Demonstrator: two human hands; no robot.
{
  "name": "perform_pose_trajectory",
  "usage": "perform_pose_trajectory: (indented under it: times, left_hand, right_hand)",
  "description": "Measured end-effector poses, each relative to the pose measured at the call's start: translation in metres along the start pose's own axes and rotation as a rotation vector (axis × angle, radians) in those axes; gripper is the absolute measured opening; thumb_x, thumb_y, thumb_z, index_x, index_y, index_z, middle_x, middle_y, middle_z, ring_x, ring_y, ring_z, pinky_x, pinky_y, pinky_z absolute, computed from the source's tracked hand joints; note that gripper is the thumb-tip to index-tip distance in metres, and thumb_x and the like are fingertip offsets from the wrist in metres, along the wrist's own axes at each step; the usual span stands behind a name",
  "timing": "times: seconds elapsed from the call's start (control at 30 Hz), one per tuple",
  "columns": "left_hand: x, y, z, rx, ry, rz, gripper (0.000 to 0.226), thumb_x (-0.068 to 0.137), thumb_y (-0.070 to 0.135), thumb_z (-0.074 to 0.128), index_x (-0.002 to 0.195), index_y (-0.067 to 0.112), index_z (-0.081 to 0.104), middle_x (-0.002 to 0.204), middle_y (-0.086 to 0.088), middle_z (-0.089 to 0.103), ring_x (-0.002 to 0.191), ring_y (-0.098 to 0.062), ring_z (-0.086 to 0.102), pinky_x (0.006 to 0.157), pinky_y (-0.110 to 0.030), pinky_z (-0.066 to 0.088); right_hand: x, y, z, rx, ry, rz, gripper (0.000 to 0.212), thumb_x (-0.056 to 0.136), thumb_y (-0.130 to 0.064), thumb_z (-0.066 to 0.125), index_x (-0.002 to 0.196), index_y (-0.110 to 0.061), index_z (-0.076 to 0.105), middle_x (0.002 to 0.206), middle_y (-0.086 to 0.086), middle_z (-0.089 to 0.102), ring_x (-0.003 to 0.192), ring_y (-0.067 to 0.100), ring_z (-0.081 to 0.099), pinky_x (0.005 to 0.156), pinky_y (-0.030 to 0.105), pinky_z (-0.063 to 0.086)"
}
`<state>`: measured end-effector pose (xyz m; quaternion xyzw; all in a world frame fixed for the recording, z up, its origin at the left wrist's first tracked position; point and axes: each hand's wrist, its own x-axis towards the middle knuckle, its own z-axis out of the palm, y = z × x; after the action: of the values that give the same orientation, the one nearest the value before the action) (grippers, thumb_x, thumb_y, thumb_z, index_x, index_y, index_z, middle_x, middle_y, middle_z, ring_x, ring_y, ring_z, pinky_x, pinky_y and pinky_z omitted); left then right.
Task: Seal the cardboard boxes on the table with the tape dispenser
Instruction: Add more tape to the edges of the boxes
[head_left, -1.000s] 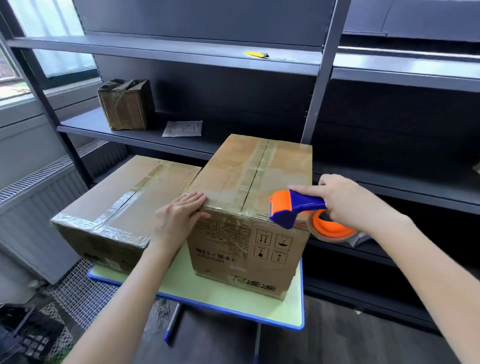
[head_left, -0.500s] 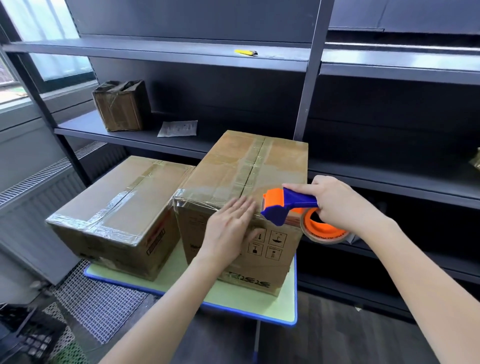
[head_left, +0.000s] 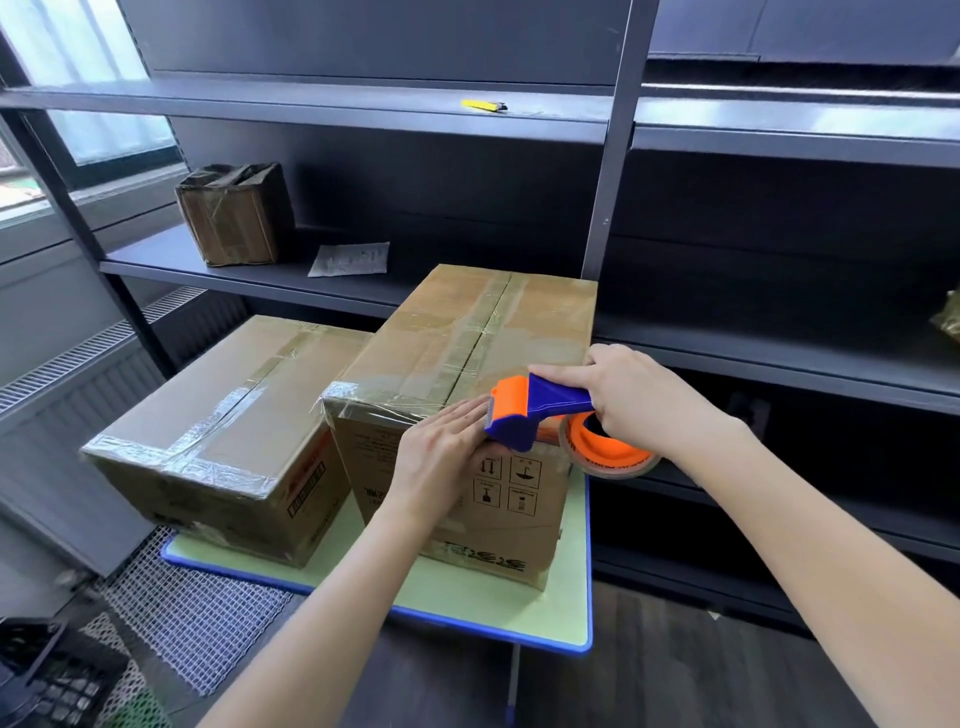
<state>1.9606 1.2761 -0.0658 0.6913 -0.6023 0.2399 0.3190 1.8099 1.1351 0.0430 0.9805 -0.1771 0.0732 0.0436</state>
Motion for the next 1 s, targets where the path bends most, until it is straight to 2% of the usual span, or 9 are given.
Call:
perform_pose_trajectory:
  times: [0.1, 0.23, 0.4, 0.5, 0.6, 0.7, 0.87, 1.0]
  left_hand:
    - [-0.001, -0.005, -0.001, -0.035, -0.041, -0.031, 0.044, 0.084, 0.043, 0.055, 0.109, 0.010, 0.071, 0.112, -0.003, 0.068, 0.108, -0.012, 0.063, 0.096, -0.026, 0.048]
    - [-0.001, -0.015, -0.005, -0.027, -0.063, -0.043, 0.042, 0.081, 0.042, 0.058, 0.107, 0.011, 0.072, 0.112, -0.002, 0.068, 0.108, -0.011, 0.062, 0.098, -0.023, 0.045]
    - [-0.002, -0.016, -0.005, -0.035, -0.053, -0.044, 0.041, 0.082, 0.040, 0.059, 0.108, 0.010, 0.071, 0.112, -0.003, 0.067, 0.109, -0.011, 0.061, 0.098, -0.023, 0.044]
    - [0.001, -0.016, -0.008, -0.002, -0.080, -0.050, 0.043, 0.083, 0.040, 0.057, 0.109, 0.009, 0.070, 0.112, -0.004, 0.067, 0.109, -0.013, 0.061, 0.098, -0.023, 0.043]
    - [0.003, -0.009, -0.008, 0.047, -0.142, -0.067, 0.049, 0.082, 0.046, 0.055, 0.113, 0.010, 0.069, 0.116, -0.003, 0.065, 0.111, -0.013, 0.061, 0.101, -0.022, 0.040]
    - [0.001, 0.002, -0.012, 0.091, -0.166, -0.108, 0.058, 0.081, 0.052, 0.054, 0.116, 0.008, 0.067, 0.120, -0.005, 0.064, 0.116, -0.015, 0.058, 0.102, -0.029, 0.043]
    - [0.008, 0.035, -0.004, 0.022, -0.231, 0.014, 0.055, 0.083, 0.031, 0.044, 0.129, 0.003, 0.056, 0.135, -0.010, 0.053, 0.131, -0.018, 0.043, 0.112, -0.031, 0.030]
    - [0.016, 0.053, 0.011, -0.011, -0.249, 0.038, 0.051, 0.082, 0.030, 0.045, 0.124, 0.006, 0.061, 0.130, -0.006, 0.059, 0.127, -0.018, 0.049, 0.111, -0.031, 0.033]
  right_hand:
    - [-0.011, 0.011, 0.000, 0.002, -0.030, 0.018, 0.069, 0.094, -0.011, 0.041, 0.143, -0.051, 0.013, 0.092, -0.001, 0.038, 0.084, 0.014, 0.037, 0.070, 0.025, 0.030]
    - [-0.037, 0.038, -0.003, 0.066, -0.044, 0.105, 0.076, 0.089, -0.002, 0.042, 0.141, -0.052, 0.017, 0.093, -0.001, 0.040, 0.088, 0.017, 0.043, 0.069, 0.023, 0.029]
    - [-0.060, 0.056, 0.008, 0.090, -0.052, 0.131, 0.082, 0.087, -0.002, 0.048, 0.137, -0.055, 0.008, 0.088, -0.003, 0.037, 0.087, 0.018, 0.044, 0.068, 0.024, 0.029]
    - [-0.079, 0.084, -0.002, 0.034, -0.086, 0.220, 0.082, 0.087, -0.008, 0.056, 0.139, -0.053, 0.013, 0.094, -0.002, 0.041, 0.090, 0.016, 0.043, 0.071, 0.024, 0.032]
    - [-0.087, 0.080, 0.003, -0.073, -0.099, 0.222, 0.076, 0.091, -0.014, 0.050, 0.140, -0.054, 0.009, 0.099, -0.002, 0.040, 0.091, 0.015, 0.038, 0.076, 0.024, 0.033]
    - [-0.084, 0.071, 0.016, -0.085, -0.095, 0.194, 0.074, 0.092, -0.012, 0.044, 0.141, -0.055, 0.010, 0.100, 0.000, 0.042, 0.094, 0.018, 0.042, 0.081, 0.027, 0.038]
    - [-0.078, 0.067, 0.028, -0.129, -0.145, 0.181, 0.069, 0.094, -0.011, 0.035, 0.143, -0.052, 0.009, 0.096, 0.000, 0.039, 0.090, 0.017, 0.036, 0.082, 0.027, 0.036]
    - [-0.069, 0.057, 0.031, -0.163, -0.174, 0.135, 0.066, 0.096, -0.009, 0.030, 0.145, -0.048, 0.010, 0.091, 0.002, 0.036, 0.085, 0.017, 0.033, 0.077, 0.027, 0.032]
